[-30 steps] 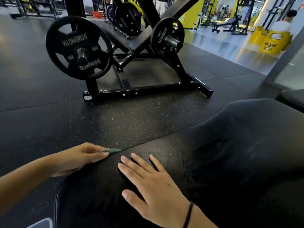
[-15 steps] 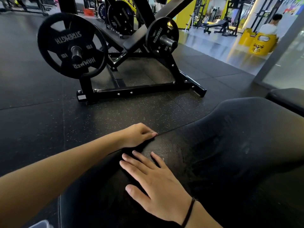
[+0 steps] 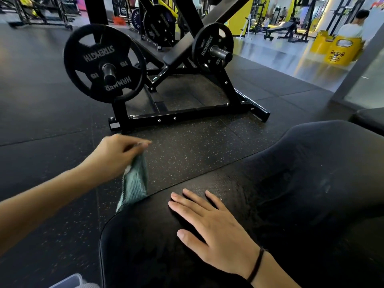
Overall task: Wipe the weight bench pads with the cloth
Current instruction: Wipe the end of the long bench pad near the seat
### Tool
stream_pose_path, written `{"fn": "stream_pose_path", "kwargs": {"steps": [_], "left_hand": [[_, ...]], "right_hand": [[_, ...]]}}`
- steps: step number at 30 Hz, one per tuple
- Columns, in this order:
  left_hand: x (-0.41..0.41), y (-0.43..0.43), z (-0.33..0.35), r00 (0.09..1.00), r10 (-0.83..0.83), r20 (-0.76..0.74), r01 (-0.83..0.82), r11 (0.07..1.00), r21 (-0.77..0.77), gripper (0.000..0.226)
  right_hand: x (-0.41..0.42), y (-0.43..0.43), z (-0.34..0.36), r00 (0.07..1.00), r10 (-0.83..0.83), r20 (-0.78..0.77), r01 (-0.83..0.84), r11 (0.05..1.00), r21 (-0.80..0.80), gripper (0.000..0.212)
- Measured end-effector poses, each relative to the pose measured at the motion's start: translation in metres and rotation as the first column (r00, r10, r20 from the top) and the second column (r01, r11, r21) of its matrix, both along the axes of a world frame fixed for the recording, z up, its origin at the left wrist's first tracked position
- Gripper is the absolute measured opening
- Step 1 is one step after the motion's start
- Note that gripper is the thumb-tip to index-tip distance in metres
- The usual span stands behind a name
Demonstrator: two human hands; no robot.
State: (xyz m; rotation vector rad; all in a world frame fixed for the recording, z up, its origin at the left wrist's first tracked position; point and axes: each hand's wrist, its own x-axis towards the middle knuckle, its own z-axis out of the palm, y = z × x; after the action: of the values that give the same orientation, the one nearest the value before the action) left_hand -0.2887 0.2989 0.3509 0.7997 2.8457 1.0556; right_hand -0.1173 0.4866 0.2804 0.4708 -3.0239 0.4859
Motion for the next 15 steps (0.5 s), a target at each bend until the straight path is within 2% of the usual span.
{"fn": "stream_pose_path", "kwargs": {"steps": [3,5,7,9,10,11,12,13,14,15], "left_hand": [[-0.005,0.021,0.012,0.948,-0.083,-0.307,0.021,0.98,-0.2,0.03],[0.002,0.03,0.017,0.915,-0.161,-0.37,0.05,0.955,-0.292,0.033],[0.016,0.034,0.015,0.938,-0.227,-0.261,0.132,0.933,-0.335,0.035],[0.034,0.037,0.008,0.963,-0.268,0.035,0.266,0.915,-0.305,0.041],[0.04,0.036,0.006,0.936,-0.26,0.238,0.313,0.924,-0.221,0.048],[0.042,0.034,0.005,0.859,-0.236,0.454,0.309,0.946,-0.093,0.052],[0.04,0.029,0.002,0.764,-0.236,0.601,0.27,0.962,0.035,0.048],[0.037,0.024,-0.001,0.736,-0.268,0.622,0.258,0.96,0.107,0.04],[0.033,0.017,-0.005,0.788,-0.292,0.542,0.299,0.951,0.078,0.036],[0.029,0.012,-0.011,0.841,-0.304,0.448,0.351,0.936,-0.023,0.041]], "right_hand": [[0.0,0.0,0.001,1.0,-0.003,0.002,0.003,1.0,-0.003,0.054],[0.001,0.0,0.0,1.0,-0.001,0.006,0.001,1.0,0.001,0.054],[0.001,0.0,-0.001,1.0,-0.004,0.005,0.004,1.0,-0.004,0.054],[0.001,-0.001,-0.001,1.0,-0.01,-0.002,0.01,1.0,-0.008,0.054],[0.001,-0.001,-0.001,1.0,-0.011,-0.007,0.011,1.0,-0.007,0.053],[0.001,-0.001,-0.001,1.0,-0.01,-0.013,0.01,1.0,-0.006,0.053],[0.001,-0.001,0.0,1.0,-0.009,-0.019,0.009,1.0,-0.006,0.052],[0.002,-0.002,0.0,1.0,-0.008,-0.022,0.008,1.0,-0.008,0.051],[0.002,-0.001,0.001,1.0,-0.009,-0.022,0.009,1.0,-0.011,0.051],[0.003,-0.001,0.001,1.0,-0.01,-0.022,0.009,1.0,-0.014,0.051]]}}
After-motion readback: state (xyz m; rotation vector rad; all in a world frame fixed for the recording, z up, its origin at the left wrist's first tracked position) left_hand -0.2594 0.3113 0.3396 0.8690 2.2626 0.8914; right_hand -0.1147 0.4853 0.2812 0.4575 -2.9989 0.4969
